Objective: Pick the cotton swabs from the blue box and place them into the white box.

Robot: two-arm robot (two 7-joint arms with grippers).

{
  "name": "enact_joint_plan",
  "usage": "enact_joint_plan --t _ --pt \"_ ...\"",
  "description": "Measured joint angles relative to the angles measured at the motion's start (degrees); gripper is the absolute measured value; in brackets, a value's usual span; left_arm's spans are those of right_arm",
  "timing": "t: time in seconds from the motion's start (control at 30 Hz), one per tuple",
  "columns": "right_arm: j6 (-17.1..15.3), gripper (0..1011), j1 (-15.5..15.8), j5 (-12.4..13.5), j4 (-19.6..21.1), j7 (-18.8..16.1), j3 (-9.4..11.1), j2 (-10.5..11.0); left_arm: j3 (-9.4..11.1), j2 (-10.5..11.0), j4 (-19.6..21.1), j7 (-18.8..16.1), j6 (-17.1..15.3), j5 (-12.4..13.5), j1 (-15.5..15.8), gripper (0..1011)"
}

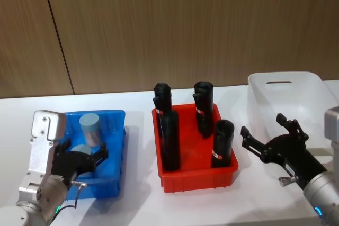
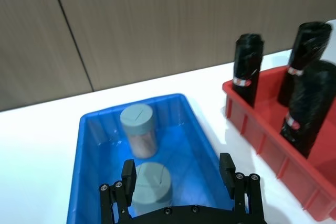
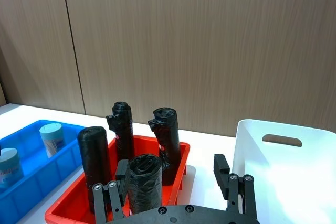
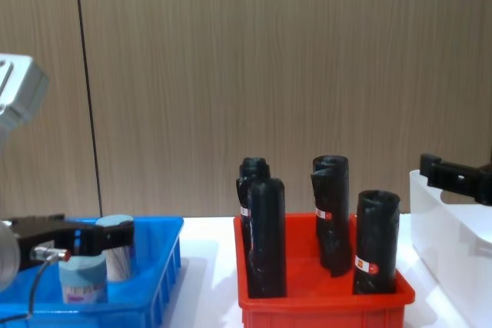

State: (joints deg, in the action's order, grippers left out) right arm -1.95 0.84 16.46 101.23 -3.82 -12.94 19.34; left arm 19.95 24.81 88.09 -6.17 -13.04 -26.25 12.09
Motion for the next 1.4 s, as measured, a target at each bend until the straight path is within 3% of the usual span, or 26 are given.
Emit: enact_joint_plan --t 0.67,1.4 --pt "0.0 1002 0.0 0.0 0.0 0.0 0.0 0.0 -1.55 -1.15 -5.23 -0.76 -5.2 -2.67 2.6 1004" --pt "0.0 1002 0.0 0.0 0.0 0.0 0.0 0.0 -2.05 -3.6 -14.41 4.94 -5.06 -1.95 7.61 993"
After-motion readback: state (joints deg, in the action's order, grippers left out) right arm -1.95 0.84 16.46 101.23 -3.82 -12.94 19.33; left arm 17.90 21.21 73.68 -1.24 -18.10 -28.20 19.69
